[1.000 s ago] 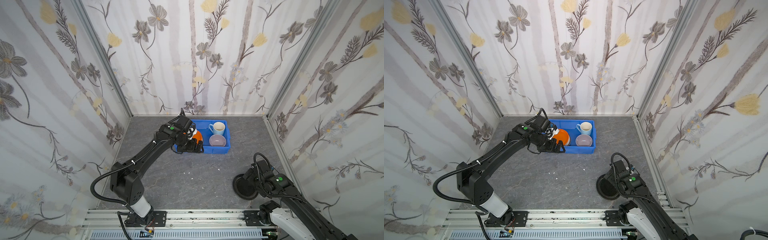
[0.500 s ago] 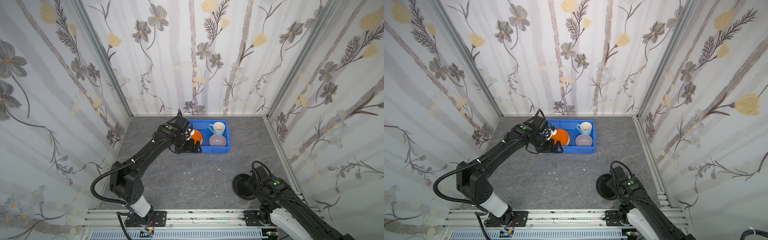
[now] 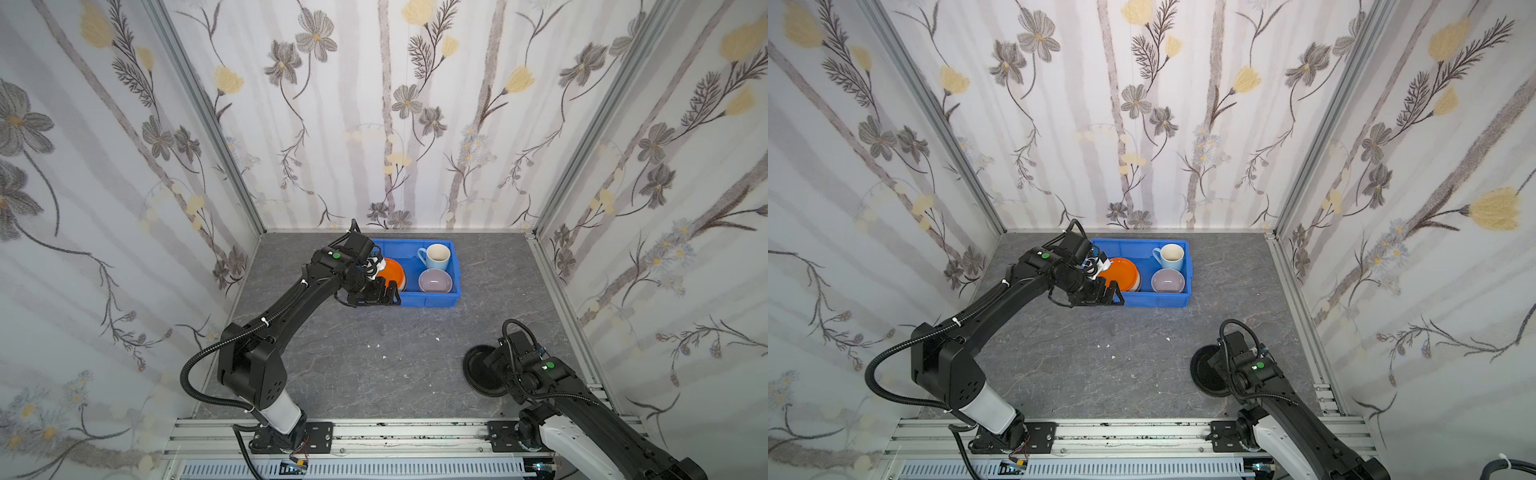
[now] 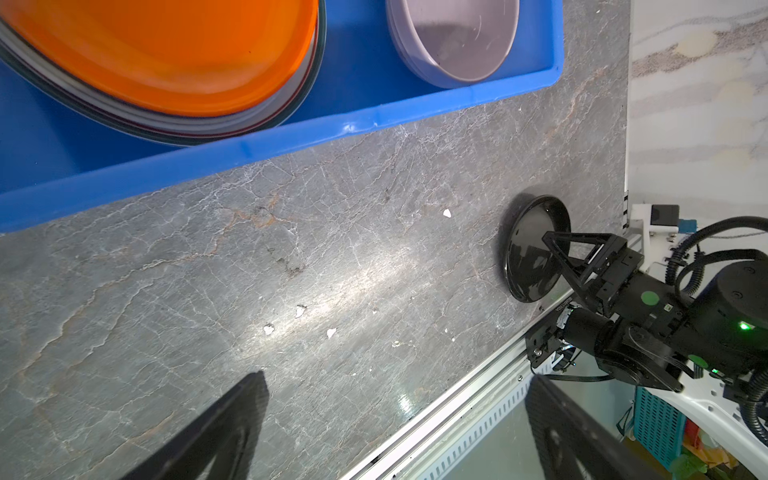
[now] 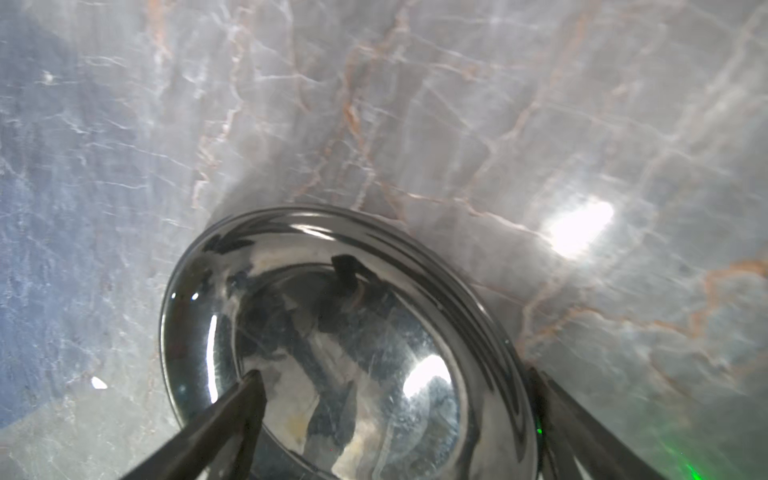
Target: Place the mixed dishes into the plastic bin
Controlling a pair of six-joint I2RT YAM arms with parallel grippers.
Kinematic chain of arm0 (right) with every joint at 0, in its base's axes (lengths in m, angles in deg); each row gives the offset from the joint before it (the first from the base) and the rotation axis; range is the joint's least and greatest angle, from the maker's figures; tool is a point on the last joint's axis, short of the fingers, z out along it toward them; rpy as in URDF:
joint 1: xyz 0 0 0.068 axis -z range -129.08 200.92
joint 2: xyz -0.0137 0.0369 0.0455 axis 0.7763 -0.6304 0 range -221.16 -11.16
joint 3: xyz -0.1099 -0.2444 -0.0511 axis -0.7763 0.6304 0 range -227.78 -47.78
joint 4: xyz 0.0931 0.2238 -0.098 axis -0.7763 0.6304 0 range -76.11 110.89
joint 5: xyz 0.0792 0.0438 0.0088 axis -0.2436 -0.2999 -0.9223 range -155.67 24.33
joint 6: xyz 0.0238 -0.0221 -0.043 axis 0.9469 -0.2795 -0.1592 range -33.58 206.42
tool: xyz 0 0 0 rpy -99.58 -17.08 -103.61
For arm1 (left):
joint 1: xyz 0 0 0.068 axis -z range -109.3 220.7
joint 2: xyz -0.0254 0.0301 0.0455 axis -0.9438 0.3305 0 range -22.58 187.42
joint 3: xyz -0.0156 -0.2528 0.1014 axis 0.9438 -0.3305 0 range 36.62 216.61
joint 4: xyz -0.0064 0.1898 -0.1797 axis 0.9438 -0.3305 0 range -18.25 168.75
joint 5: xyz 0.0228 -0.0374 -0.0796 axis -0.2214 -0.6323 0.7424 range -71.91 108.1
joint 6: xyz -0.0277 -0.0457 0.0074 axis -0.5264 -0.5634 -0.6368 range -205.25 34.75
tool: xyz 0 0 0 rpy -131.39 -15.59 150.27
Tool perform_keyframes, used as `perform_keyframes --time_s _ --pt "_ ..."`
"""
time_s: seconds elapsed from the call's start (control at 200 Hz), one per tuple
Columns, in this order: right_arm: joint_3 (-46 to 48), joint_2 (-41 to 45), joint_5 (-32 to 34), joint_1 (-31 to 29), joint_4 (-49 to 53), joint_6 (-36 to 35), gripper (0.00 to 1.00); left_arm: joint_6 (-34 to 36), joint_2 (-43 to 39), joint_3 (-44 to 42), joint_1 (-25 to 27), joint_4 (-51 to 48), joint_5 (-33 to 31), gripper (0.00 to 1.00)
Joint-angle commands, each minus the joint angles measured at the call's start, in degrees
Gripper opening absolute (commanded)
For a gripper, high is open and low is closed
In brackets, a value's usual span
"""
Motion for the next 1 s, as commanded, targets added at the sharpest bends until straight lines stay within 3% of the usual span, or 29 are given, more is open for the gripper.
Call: perform_keyframes --time_s 0.0,0.155,0.38,0.604,0.834,0.994 --pt "-0.8 -3.9 -5.0 -0.1 -6.5 -2.0 0.9 0.0 0.3 -0.1 -0.2 -0.1 0.6 1.0" --pt "-5.6 -11.9 -4.3 -0.1 -7.4 -7.1 0.86 0.1 0.3 -0.5 -0.7 0.0 0.3 1.0" --pt "-11.7 -21.7 -5.4 -0.2 -11.1 -14.6 0.67 0.1 0.0 -1.2 -1.6 -0.2 -0.2 1.0" --pt "-12.4 -27.2 -8.0 -0.6 -17.7 -17.3 0.62 -0.3 -0.8 -2.2 -2.5 0.0 -0.9 1.0" --pt "-11.5 -30.7 -9.7 -0.7 -21.8 -18.4 0.32 -0.6 -1.2 -2.2 -2.9 -0.7 -1.7 1.0" --pt "-11.1 -32.1 -11.8 -0.7 -25.4 -19.5 0.22 -1.0 -1.4 -2.2 -2.9 -1.1 -2.3 1.0"
